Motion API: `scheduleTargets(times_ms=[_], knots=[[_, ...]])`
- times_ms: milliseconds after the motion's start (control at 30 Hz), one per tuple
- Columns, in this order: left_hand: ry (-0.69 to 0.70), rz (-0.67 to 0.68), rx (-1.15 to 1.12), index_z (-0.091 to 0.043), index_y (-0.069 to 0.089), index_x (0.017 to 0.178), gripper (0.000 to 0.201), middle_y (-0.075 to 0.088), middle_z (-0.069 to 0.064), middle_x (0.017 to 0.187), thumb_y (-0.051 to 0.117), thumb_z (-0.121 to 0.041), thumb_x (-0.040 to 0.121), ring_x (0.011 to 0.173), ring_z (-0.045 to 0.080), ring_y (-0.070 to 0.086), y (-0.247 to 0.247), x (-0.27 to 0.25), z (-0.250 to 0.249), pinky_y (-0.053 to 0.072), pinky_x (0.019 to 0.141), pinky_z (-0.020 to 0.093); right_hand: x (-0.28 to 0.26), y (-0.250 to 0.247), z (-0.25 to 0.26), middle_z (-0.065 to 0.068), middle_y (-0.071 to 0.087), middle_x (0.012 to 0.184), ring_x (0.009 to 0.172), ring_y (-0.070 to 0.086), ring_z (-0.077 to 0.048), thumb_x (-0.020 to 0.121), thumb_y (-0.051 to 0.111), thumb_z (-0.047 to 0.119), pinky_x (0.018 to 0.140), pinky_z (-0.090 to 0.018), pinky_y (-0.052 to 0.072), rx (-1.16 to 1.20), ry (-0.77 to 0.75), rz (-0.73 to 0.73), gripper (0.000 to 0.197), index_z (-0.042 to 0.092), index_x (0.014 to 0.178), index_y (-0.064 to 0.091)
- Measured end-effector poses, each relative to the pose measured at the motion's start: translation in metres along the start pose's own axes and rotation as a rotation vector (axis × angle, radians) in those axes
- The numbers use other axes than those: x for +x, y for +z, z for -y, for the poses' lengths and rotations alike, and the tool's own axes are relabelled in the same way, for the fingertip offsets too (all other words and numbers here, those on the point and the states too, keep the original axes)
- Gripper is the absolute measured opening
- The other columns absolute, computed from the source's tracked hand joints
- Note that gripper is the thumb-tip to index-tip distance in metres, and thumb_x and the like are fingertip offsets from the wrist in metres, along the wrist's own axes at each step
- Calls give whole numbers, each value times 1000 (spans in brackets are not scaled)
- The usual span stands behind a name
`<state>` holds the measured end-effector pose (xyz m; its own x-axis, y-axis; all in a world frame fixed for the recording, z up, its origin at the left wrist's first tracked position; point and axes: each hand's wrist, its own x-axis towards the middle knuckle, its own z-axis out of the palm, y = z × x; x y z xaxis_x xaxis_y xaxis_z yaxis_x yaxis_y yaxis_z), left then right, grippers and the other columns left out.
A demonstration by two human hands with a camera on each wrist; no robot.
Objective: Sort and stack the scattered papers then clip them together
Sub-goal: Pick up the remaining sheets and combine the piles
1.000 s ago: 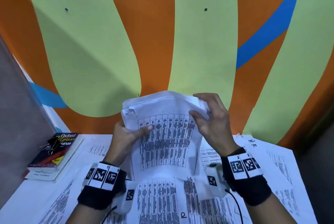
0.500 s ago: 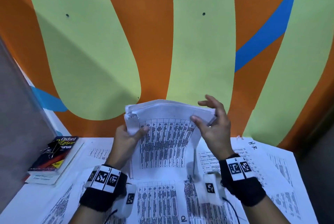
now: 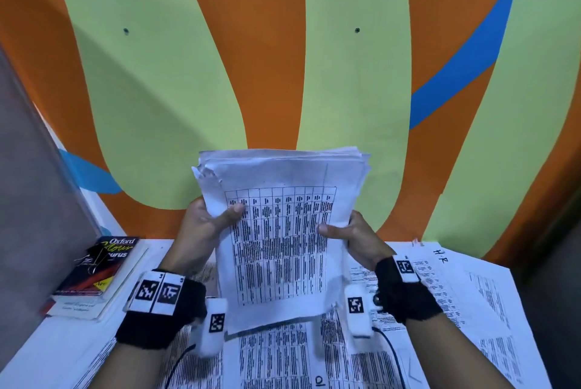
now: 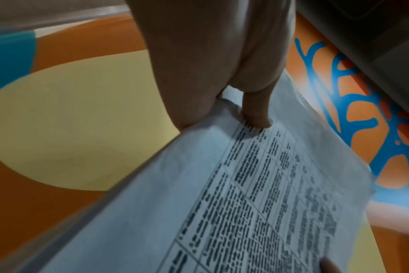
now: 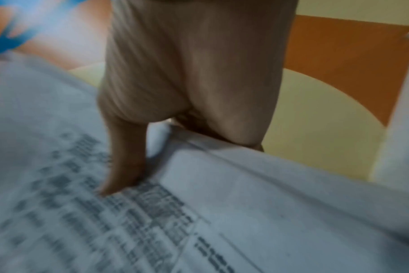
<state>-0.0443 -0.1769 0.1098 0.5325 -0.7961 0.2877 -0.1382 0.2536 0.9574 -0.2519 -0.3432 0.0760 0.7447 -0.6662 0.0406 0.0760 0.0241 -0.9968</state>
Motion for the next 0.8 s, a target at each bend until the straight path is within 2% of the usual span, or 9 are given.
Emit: scheduleTargets(times_ms=[100,167,267,333,400,467,533,667,800], knots=[[38,-88,41,-16,68,80,26,73,-5,70,77,-39,71,64,9,66,0,2,-1,52,63,30,4,14,4,15,65,57,55,59,6,81,69,-4,65,-15,47,-160,-150,-126,26,18,71,60],[91,-160,98,-17,66,82,16,71,0,76,74,-29,76,70,17,63,1,4,-4,49,70,36,6,23,8,8,72,79,70,66,1,80,73,0,73,-21,50,-174,-264,-235,16,14,86,67],[129,-224,100,-26,68,84,13,73,-12,79,76,-25,74,75,11,66,2,7,-6,52,76,40,6,32,13,6,70,98,85,66,6,82,72,4,79,-13,51,-186,-350,-263,31,9,109,60],[104,-227,33,-30,66,101,38,73,-9,100,85,-23,68,93,11,67,0,6,1,55,82,37,3,31,4,4,66,115,104,63,1,80,76,12,91,-17,51,-216,-322,-251,53,12,126,51],[1,-210,33,-14,61,108,53,71,-1,104,88,-23,63,93,14,67,4,-1,11,54,77,23,-1,28,-15,2,62,126,116,59,-5,78,78,19,101,-28,48,-265,-265,-258,64,17,132,44],[-117,-188,111,-7,58,72,31,65,-9,64,84,-21,65,57,8,57,12,-11,19,44,53,10,-6,29,-36,3,63,123,112,60,-3,84,72,12,102,-40,49,-272,-225,-274,51,23,128,47],[-179,-213,155,-8,54,57,30,56,-12,46,79,-15,72,34,1,42,16,-15,28,35,43,15,-9,32,-44,9,63,119,109,60,2,90,61,2,103,-43,48,-264,-230,-306,43,30,121,50],[-117,-276,93,-17,66,52,26,65,-12,50,78,-11,74,47,1,60,11,-7,23,45,59,24,-4,35,-33,14,62,115,106,60,4,91,58,1,96,-29,49,-221,-303,-312,42,35,116,49],[-211,-168,159,-18,49,39,44,44,-4,46,79,-17,72,47,15,43,9,-10,35,39,51,22,-3,28,-37,19,52,123,106,53,18,92,58,3,89,-6,45,-173,-251,-210,49,24,129,36]])
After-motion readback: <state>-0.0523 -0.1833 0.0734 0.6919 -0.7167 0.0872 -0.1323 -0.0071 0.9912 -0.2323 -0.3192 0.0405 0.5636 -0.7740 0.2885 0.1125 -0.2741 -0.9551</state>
